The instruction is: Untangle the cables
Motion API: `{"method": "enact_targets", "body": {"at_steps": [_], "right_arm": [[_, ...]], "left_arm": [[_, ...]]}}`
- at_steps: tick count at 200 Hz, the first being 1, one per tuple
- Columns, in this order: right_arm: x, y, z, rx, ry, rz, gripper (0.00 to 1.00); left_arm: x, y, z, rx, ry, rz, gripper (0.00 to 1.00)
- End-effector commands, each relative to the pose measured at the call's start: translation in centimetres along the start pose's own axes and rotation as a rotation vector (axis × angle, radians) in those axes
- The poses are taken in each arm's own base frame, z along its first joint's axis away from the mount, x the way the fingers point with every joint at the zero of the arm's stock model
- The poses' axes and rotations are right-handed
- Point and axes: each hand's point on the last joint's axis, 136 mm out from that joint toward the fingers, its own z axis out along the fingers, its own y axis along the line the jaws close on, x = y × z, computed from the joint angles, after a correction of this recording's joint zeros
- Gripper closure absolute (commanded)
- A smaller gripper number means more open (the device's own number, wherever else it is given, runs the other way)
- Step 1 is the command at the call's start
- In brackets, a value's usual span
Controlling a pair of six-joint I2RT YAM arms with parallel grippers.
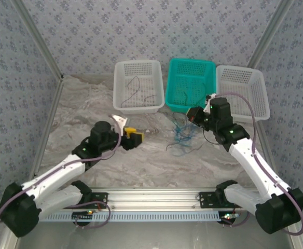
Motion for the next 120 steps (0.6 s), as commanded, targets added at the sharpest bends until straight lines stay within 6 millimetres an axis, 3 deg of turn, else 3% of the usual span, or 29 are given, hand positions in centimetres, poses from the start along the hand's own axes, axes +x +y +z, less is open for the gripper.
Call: {"method": "enact_targets", "body": {"at_steps": [1, 14, 37, 77, 120], "right_arm": [[-0.2, 3.2, 0.4, -0.094, -0.002, -0.083, 1.00], [0.3, 4.3, 0.8, -0.125, 0.015, -0.104, 1.00], [1.0, 5.7, 1.2, -0.155, 0.033, -0.128, 1.00], [2.1, 8.4, 0.9, -0.240, 0.065, -0.215, 1.00], [3.1, 10.7, 0.0, -0.324, 0.100, -0.298, 1.00]], "left_arm": [[-3.0, -4.4, 1.1, 0.165, -0.070, 0.160, 0.16], [-2.7, -5.3, 1.8, 0.191, -0.045, 0.231, 0.10], [-3.3, -4.3, 2.9, 0.140, -0.054, 0.248, 0.01], [-4.1, -4.0, 5.5, 0.167, -0.071, 0.213, 0.01], [-3.3, -5.1, 6.8, 0.248, 0.030, 0.447, 0.01]]}}
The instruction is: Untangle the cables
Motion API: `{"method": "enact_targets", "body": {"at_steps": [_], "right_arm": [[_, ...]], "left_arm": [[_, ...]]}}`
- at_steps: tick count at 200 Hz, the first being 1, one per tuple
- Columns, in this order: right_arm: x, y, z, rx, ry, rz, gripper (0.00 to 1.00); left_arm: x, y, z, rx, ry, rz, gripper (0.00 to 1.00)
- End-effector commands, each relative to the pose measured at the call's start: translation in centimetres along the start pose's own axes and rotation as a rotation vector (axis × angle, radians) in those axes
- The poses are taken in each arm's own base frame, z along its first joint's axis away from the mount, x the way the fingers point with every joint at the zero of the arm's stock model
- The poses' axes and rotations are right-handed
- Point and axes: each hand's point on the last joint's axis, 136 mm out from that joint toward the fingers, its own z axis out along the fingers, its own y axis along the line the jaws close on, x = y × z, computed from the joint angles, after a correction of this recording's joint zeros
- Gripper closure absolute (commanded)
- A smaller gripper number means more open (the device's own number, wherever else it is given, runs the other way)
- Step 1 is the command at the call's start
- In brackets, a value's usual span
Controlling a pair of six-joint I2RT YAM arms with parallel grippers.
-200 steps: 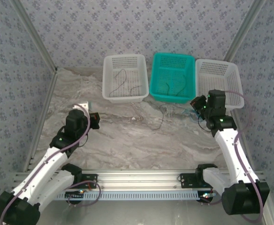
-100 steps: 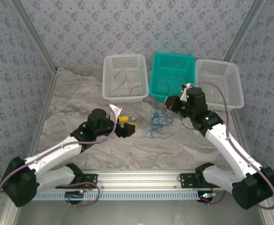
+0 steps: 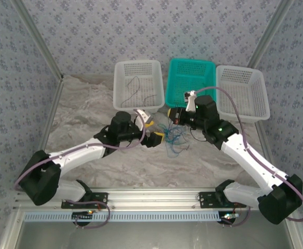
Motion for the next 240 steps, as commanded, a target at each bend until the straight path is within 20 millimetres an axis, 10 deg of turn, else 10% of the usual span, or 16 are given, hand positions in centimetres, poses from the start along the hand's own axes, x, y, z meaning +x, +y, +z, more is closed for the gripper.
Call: {"method": "enact_targets", "body": {"at_steps": [1, 60, 113, 133, 240], "right_arm": [[-1.0, 3.1, -0.7, -0.103, -0.013, -0.105, 1.00], [-1.2, 4.1, -0.9, -0.135, -0.028, -0.103, 1.00], [-2.1, 3.3, -1.6, -0.091, -0.065, -0.100, 1.00], [-2.5, 2.2, -1.8, -0.048, -0.082, -0.083, 1.00], [-4.2, -18.7, -13.2, 0.610, -0.423, 0.458, 1.00]], "left_arm": [[-2.3, -1.7, 0.1, 0.089, -0.015, 0.196, 0.01], [0.3, -1.3, 3.9, 0.196, 0.094, 0.140, 0.15], [2.3, -0.2, 4.6, 0.162, 0.087, 0.052, 0.99], [2.5, -0.3, 4.2, 0.154, 0.089, 0.043, 1.00], [5.7, 0.4, 0.6, 0.030, 0.148, 0.002, 1.00]]}}
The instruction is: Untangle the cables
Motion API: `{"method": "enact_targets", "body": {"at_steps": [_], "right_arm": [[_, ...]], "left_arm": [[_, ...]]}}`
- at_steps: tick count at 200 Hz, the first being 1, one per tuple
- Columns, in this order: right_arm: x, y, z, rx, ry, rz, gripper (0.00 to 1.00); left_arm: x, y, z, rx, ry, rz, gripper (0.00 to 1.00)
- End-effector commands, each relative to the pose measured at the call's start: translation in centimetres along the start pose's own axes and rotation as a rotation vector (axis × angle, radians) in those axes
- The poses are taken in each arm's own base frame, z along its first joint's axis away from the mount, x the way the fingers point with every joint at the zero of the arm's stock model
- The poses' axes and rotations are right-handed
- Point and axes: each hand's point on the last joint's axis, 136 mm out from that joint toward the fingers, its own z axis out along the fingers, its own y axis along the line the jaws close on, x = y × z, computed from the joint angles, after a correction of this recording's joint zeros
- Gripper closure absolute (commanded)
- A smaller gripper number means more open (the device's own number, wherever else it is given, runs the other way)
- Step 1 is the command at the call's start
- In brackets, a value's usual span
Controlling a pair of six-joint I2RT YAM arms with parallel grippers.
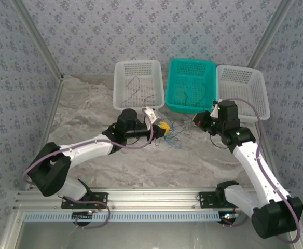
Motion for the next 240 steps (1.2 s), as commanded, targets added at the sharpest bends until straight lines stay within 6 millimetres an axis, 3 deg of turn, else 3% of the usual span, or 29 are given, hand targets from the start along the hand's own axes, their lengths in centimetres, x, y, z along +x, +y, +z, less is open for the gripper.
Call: {"method": "enact_targets", "body": {"at_steps": [1, 59, 90, 116, 124, 139, 158, 166, 180, 187, 203, 218, 240], "right_arm": [[-7.1, -6.7, -4.2, 0.264, -0.383, 0.152, 1.00], [-5.5, -14.9, -5.8, 0.464, -0.474, 0.413, 1.00], [-5.0, -16.9, -7.0, 0.516, -0.521, 0.458, 1.00], [-4.9, -17.0, -7.1, 0.515, -0.533, 0.455, 1.00], [-5.1, -16.4, -6.7, 0.485, -0.528, 0.421, 1.00], [-6.1, -13.2, -4.8, 0.357, -0.484, 0.264, 1.00], [-3.9, -9.2, -1.2, 0.258, -0.345, 0.084, 0.99], [-2.4, -7.8, 0.2, 0.237, -0.296, -0.002, 0.84], [-0.1, -6.3, 1.5, 0.234, -0.236, -0.129, 0.29], [0.7, -6.2, 1.6, 0.251, -0.217, -0.160, 0.15], [1.5, -5.8, 1.2, 0.258, -0.193, -0.218, 0.07], [1.8, -4.2, 0.6, 0.203, -0.198, -0.290, 0.06], [3.0, 1.2, 0.8, -0.049, -0.185, -0.507, 0.05]], "left_arm": [[7.6, 1.9, -2.6, -0.110, 0.219, -0.146, 1.00], [6.2, 3.0, -6.8, -0.243, 0.161, -0.131, 1.00], [5.7, 3.8, -10.2, -0.318, 0.095, -0.152, 1.00], [5.2, 3.9, -12.0, -0.356, 0.060, -0.147, 1.00], [5.2, 3.9, -12.3, -0.362, 0.062, -0.144, 1.00], [5.0, 3.8, -12.5, -0.361, 0.069, -0.138, 1.00], [4.5, 3.7, -12.3, -0.349, 0.073, -0.120, 1.00], [4.4, 3.7, -12.2, -0.346, 0.079, -0.112, 1.00], [4.2, 3.9, -11.9, -0.338, 0.098, -0.105, 1.00], [4.2, 4.0, -11.8, -0.334, 0.109, -0.105, 1.00], [4.1, 3.9, -11.4, -0.312, 0.122, -0.106, 1.00], [4.0, 3.7, -11.2, -0.294, 0.122, -0.106, 1.00], [4.0, 3.3, -10.9, -0.261, 0.122, -0.108, 1.00]]}}
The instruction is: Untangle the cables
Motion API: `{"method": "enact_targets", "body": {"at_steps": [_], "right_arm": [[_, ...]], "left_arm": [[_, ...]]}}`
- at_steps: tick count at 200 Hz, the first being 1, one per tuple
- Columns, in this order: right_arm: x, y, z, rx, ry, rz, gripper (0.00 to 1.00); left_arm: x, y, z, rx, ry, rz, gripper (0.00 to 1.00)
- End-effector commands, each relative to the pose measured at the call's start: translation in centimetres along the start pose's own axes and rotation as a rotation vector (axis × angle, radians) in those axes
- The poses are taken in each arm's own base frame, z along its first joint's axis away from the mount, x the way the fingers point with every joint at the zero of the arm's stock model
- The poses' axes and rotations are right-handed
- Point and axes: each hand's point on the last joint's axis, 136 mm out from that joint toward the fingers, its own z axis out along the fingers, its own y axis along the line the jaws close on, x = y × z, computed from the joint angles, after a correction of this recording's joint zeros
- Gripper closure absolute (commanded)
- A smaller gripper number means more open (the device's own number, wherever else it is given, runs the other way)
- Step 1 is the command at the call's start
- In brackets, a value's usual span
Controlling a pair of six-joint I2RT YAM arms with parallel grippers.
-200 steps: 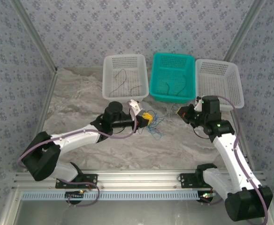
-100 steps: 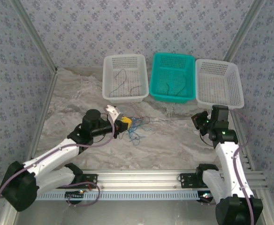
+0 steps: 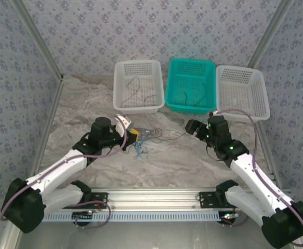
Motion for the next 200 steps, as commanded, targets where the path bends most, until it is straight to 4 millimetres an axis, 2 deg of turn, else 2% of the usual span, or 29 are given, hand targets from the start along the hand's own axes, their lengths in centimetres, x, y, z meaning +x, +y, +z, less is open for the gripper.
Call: {"method": "enact_targets", "body": {"at_steps": [1, 19, 31, 45, 68, 101, 118, 136, 161, 182, 200], "right_arm": [[-1.1, 4.8, -1.1, -0.220, -0.085, -0.248, 0.05], [0.3, 10.1, -1.5, -0.464, -0.117, -0.482, 0.06], [1.5, 12.3, -0.9, -0.527, -0.146, -0.652, 0.07], [3.9, 14.3, 0.1, -0.611, -0.143, -0.867, 0.10], [7.8, 15.6, 1.6, -0.724, -0.099, -1.081, 0.21], [11.3, 17.6, 1.8, -0.873, -0.093, -1.230, 0.30], [11.8, 18.3, 2.5, -0.884, -0.080, -1.238, 0.33], [12.1, 18.5, 3.7, -0.883, -0.071, -1.224, 0.43], [12.8, 18.8, 4.3, -0.908, -0.049, -1.202, 0.69], [12.6, 19.1, 4.1, -0.918, -0.064, -1.192, 1.00], [12.2, 19.1, 3.8, -0.914, -0.070, -1.183, 1.00]], "left_arm": [[-1.2, -1.0, -0.2, 0.055, -0.019, 0.033, 1.00], [-1.2, -2.1, -0.2, 0.115, -0.021, 0.036, 1.00], [-1.2, -2.5, -0.2, 0.136, -0.019, 0.039, 1.00], [-1.1, -2.7, -0.2, 0.140, -0.013, 0.039, 1.00], [-1.2, -3.0, -0.2, 0.144, -0.011, 0.041, 1.00], [-0.9, -3.7, 0.4, 0.158, -0.001, 0.049, 1.00], [-1.0, -3.8, 0.6, 0.162, -0.005, 0.052, 1.00], [-1.2, -4.0, 0.8, 0.168, -0.011, 0.055, 1.00], [-1.6, -4.1, 0.7, 0.166, -0.025, 0.057, 1.00], [-1.6, -4.1, 0.7, 0.157, -0.028, 0.060, 1.00], [-1.5, -3.9, 0.6, 0.143, -0.029, 0.054, 1.00]]}}
